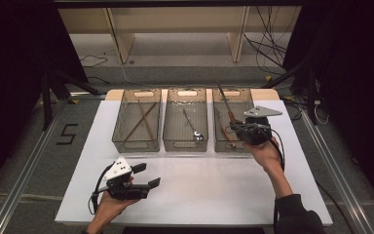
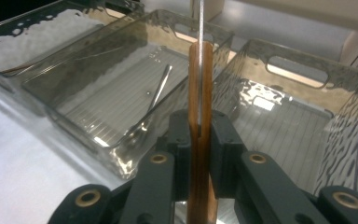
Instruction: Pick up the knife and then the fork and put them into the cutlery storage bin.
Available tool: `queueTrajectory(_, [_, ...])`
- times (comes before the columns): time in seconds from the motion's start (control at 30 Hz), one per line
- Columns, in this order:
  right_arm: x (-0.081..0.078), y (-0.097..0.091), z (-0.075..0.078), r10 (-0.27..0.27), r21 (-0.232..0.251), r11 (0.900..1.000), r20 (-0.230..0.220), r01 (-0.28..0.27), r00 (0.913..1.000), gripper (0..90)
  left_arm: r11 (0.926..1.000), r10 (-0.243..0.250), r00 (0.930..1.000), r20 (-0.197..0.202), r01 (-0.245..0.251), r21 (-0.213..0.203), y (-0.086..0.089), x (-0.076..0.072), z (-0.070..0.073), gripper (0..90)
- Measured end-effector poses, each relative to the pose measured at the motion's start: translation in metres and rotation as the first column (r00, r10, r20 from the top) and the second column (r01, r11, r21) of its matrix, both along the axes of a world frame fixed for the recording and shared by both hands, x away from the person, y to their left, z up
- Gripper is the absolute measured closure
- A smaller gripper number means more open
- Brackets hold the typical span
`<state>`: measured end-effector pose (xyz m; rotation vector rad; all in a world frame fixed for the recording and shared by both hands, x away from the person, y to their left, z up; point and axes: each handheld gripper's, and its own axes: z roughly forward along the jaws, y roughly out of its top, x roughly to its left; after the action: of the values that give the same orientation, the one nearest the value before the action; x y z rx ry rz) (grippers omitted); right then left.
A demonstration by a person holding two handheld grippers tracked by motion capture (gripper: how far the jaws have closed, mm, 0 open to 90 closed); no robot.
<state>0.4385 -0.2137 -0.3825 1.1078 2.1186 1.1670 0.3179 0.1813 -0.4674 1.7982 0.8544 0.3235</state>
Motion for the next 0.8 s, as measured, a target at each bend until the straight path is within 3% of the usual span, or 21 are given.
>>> queueTrajectory(0.13, [0.017,0.001,-0.004,-0.031,-0.022,0.9993,-0.038,0.03,0.9988,81.1,0.9991,-0.013,0.9999,0.005,0.013,0.039,-0.004,-0.004,-0.005,21.8])
queueTrajectory(0.4, [0.041,-0.003,-0.023,-0.108,-0.064,0.9928,-0.12,0.101,0.9868,81.1,0.9989,-0.036,0.9993,0.004,0.036,0.031,-0.008,-0.011,-0.01,21.2])
queueTrajectory(0.8, [0.053,-0.004,-0.027,-0.156,-0.092,0.9854,-0.155,0.143,0.9755,81.0,0.9992,-0.034,0.9994,0.012,0.034,0.023,-0.008,-0.011,-0.01,20.8])
